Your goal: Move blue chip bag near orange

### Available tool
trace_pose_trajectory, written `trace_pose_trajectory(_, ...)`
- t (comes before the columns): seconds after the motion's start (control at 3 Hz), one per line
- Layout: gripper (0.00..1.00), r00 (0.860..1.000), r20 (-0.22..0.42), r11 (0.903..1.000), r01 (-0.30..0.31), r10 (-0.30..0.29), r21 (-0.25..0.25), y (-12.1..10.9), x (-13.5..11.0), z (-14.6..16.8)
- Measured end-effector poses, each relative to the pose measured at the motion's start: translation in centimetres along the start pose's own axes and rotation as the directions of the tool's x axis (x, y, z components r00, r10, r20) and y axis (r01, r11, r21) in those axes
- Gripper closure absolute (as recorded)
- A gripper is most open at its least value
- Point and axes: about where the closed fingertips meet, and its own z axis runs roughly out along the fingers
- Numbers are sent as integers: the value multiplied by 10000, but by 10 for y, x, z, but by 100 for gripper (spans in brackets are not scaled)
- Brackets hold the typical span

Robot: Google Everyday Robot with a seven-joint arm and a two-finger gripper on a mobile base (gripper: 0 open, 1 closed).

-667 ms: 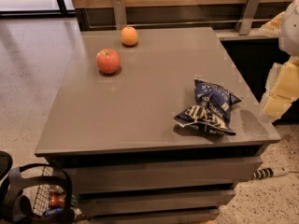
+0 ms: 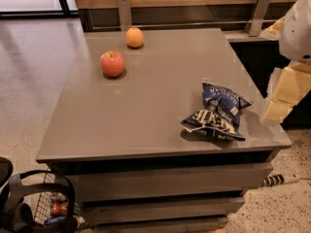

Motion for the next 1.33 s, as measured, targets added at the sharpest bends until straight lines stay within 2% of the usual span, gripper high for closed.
trace_pose_trajectory(0.67,0,9993,268,9967,267,-247,-772,-7,-16,78)
trace_pose_trajectory(1.33,0,9934,1147,9852,112,86,-1709,9,-30,146)
